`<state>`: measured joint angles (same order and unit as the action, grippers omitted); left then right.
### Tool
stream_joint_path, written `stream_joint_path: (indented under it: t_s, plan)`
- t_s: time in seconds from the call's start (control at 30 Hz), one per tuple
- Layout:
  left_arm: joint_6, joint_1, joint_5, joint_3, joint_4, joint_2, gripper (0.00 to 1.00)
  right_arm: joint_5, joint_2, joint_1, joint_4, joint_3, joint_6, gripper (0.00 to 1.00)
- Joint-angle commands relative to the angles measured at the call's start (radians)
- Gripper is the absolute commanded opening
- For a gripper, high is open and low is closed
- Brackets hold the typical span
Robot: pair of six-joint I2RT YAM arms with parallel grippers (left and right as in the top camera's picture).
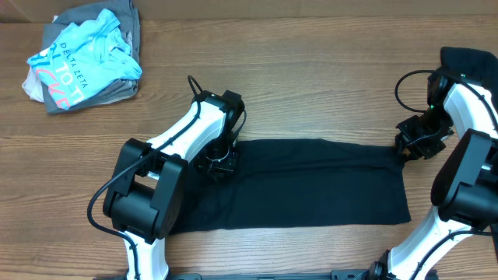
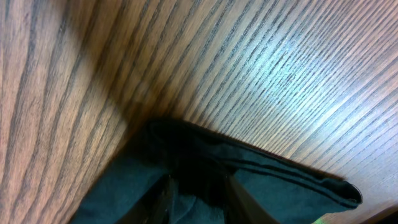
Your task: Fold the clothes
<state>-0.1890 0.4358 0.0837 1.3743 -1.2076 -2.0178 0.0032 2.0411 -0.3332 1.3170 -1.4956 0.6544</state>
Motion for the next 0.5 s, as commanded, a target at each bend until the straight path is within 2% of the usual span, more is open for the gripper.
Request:
stream_joint_path:
  t_s: [0.0, 0.07, 0.13, 0.23, 0.27, 0.33, 0.47]
  plan:
    - [-0.013, -0.011, -0.014, -0.004, 0.002, 0.017, 0.09, -0.006, -0.025, 0.001, -0.005, 0.001, 0.004, 0.28]
    - [-0.013, -0.011, -0.014, -0.004, 0.002, 0.017, 0.09, -0.006, -0.025, 0.001, -0.005, 0.001, 0.004, 0.17]
    - [-0.013, -0.011, -0.014, -0.004, 0.002, 0.017, 0.09, -0.006, -0.025, 0.001, -0.005, 0.001, 0.004, 0.10]
    - [-0.013, -0.011, -0.014, -0.004, 0.003, 0.017, 0.08, -0.006, -0.025, 0.001, -0.004, -0.001, 0.004, 0.08]
    - [-0.013, -0.011, -0.014, -0.004, 0.004, 0.017, 0.08, -0.006, -0.025, 0.001, 0.000, -0.004, 0.004, 0.04]
    - [-0.013, -0.011, -0.014, -0.004, 0.005, 0.017, 0.04, -0.006, -0.025, 0.001, 0.005, -0.010, 0.004, 0.04]
    - [-0.014, -0.011, -0.014, -0.003, 0.009, 0.017, 0.04, -0.005, -0.026, 0.001, 0.029, -0.034, 0.004, 0.04]
